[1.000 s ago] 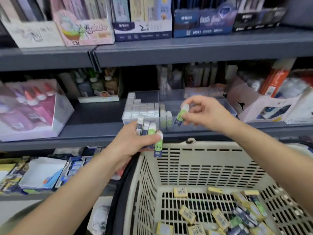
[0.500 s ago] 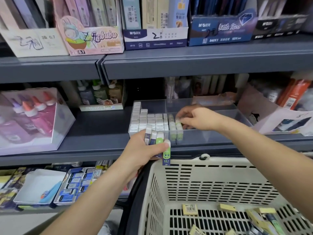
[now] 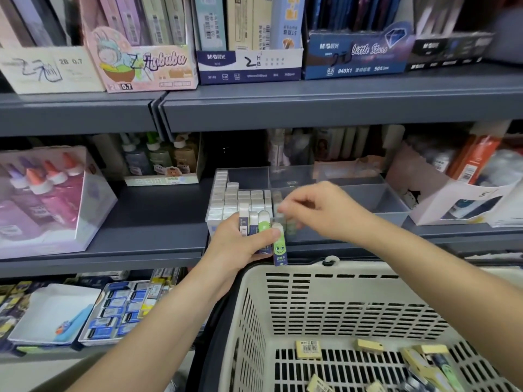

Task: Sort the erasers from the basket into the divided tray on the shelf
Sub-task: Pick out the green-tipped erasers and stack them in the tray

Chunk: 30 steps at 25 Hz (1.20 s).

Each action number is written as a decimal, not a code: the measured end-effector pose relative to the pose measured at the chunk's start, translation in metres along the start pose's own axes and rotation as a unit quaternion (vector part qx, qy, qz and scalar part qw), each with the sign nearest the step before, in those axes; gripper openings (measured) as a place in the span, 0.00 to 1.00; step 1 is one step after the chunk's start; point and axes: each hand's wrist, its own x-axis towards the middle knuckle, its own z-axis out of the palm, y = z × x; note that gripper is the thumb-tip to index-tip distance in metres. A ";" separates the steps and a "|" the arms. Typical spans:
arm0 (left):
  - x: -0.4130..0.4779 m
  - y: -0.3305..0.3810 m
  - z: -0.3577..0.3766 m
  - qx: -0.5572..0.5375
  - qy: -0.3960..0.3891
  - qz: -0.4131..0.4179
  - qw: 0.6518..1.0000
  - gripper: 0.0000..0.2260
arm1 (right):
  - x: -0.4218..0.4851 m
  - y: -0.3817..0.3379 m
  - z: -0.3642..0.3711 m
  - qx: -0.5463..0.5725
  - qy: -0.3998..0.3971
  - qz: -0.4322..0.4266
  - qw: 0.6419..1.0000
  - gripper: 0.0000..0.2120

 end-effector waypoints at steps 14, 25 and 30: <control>0.001 -0.006 0.000 -0.035 0.001 -0.011 0.999 0.03 | 0.046 0.026 -0.014 0.020 0.069 0.102 0.992 0.10; 0.000 -0.004 0.005 -0.044 -0.006 -0.025 0.999 0.05 | 0.037 0.026 0.006 -0.195 0.014 0.069 0.978 0.13; -0.004 -0.003 0.006 -0.041 -0.035 -0.018 0.998 0.07 | 0.009 -0.004 0.013 0.011 -0.044 0.019 0.999 0.05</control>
